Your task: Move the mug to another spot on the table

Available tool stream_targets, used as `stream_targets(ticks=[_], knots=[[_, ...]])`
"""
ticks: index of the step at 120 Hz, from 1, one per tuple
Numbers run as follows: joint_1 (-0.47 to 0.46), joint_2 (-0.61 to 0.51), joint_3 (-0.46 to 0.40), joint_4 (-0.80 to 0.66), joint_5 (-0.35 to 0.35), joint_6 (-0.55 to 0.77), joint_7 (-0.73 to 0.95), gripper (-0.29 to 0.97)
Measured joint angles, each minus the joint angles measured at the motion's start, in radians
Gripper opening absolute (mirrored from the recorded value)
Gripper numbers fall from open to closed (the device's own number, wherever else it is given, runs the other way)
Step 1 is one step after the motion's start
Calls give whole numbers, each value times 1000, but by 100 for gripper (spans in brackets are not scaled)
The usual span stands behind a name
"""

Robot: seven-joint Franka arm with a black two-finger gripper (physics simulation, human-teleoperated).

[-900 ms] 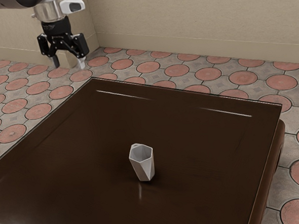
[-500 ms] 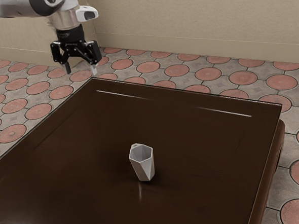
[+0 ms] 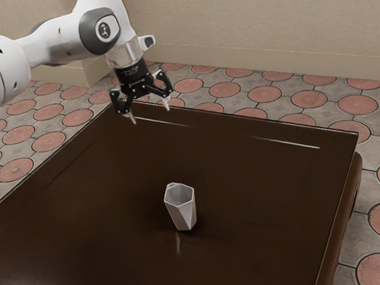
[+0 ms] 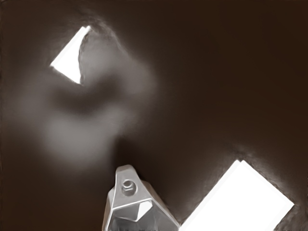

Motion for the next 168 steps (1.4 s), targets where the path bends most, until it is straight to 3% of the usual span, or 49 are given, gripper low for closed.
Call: stream_targets(ticks=[50,140,168], knots=[[-35,102,1,-184,-59,113,-221,68],[-75,247,-7,-230,-106,261,-373,68],[-76,249,-7,-239,-103,270,-391,55]])
